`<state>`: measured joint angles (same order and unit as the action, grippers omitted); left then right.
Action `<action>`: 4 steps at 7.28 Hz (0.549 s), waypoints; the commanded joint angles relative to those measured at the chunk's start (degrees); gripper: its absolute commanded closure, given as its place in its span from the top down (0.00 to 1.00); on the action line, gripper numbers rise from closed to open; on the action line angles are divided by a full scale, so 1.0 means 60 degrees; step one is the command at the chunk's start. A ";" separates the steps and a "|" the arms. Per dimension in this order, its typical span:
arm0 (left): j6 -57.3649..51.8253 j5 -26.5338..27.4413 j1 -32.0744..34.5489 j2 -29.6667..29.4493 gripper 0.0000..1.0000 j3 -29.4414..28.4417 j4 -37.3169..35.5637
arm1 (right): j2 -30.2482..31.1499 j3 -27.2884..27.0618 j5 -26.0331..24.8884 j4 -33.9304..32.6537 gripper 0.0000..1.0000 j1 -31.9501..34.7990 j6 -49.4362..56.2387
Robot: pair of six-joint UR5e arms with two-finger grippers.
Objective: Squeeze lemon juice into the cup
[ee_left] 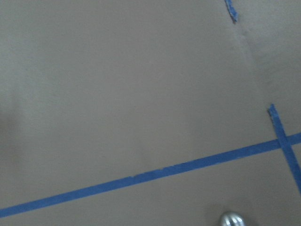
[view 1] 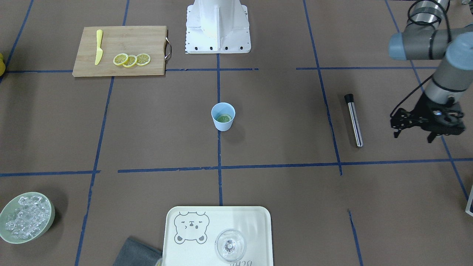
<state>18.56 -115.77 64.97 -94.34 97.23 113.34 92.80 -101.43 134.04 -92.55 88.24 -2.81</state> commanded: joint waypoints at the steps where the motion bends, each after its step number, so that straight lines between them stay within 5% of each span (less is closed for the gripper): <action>1: -0.3593 -0.1311 0.2564 0.1011 1.00 -0.0207 -0.0038 | -0.0026 0.0074 -0.0002 0.0015 1.00 0.0000 0.0000; 3: -0.4367 -0.2874 0.4427 0.1193 1.00 -0.0123 -0.2393 | -0.0056 0.0162 -0.0002 0.0015 1.00 0.0000 0.0000; 4: -0.4513 -0.2796 0.4609 0.1467 1.00 0.0126 -0.2716 | -0.0041 0.0148 0.0013 0.0015 1.00 0.0000 0.0000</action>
<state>-6.69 -130.65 89.11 -86.96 96.67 102.25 92.53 -100.57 134.07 -92.47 88.24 -2.81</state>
